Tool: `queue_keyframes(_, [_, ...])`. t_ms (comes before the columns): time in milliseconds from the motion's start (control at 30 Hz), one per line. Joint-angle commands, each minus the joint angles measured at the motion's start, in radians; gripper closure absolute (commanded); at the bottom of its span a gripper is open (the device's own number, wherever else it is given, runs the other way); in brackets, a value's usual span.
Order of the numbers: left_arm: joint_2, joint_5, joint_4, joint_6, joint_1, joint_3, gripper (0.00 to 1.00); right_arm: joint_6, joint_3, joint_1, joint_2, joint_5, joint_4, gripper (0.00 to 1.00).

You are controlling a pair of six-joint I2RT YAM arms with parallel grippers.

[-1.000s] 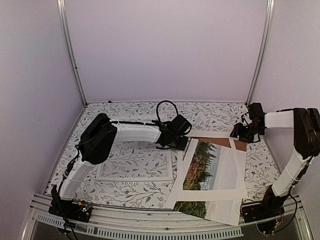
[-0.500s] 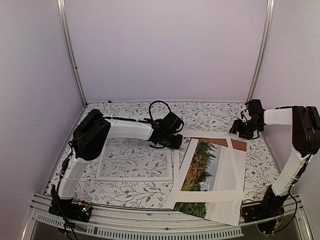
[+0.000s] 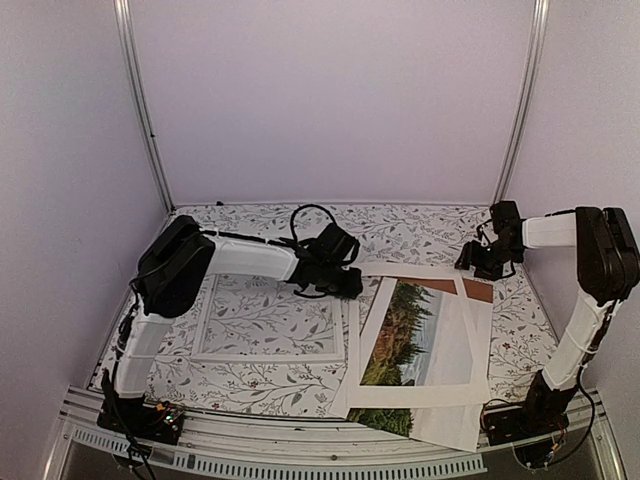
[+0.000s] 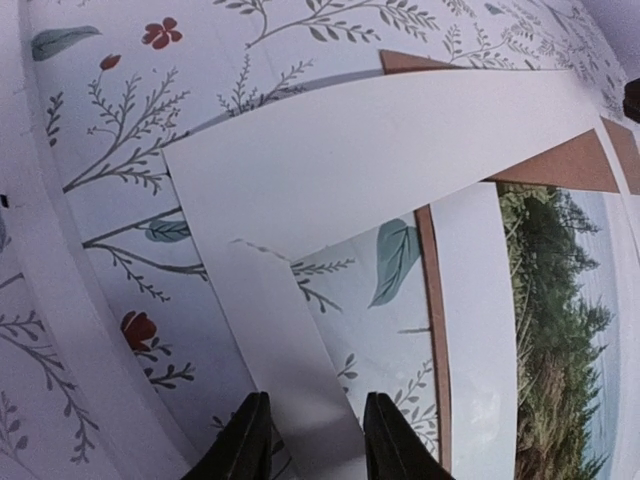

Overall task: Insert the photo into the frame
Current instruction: Pick up the mat board from the photo.

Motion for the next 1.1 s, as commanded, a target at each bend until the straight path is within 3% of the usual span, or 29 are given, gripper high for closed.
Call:
queue_keyframes(0, [-0.039, 0.072, 0.029, -0.020, 0.027, -0.046, 0.66, -0.019, 0.023, 0.003, 0.029, -0.011, 0.011, 0.33])
queue_keyframes(433, [-0.076, 0.139, 0.112, -0.047, 0.050, -0.106, 0.65, -0.032, 0.015, 0.003, 0.038, -0.027, 0.022, 0.32])
queue_keyframes(767, [-0.040, 0.062, -0.023, -0.030, 0.037, -0.010, 0.37, -0.011, -0.071, 0.005, -0.015, -0.023, 0.026, 0.34])
queue_keyframes(1067, [-0.015, 0.127, -0.002, -0.076, 0.031, -0.013, 0.30, -0.005, -0.090, 0.013, -0.009, -0.041, 0.072, 0.35])
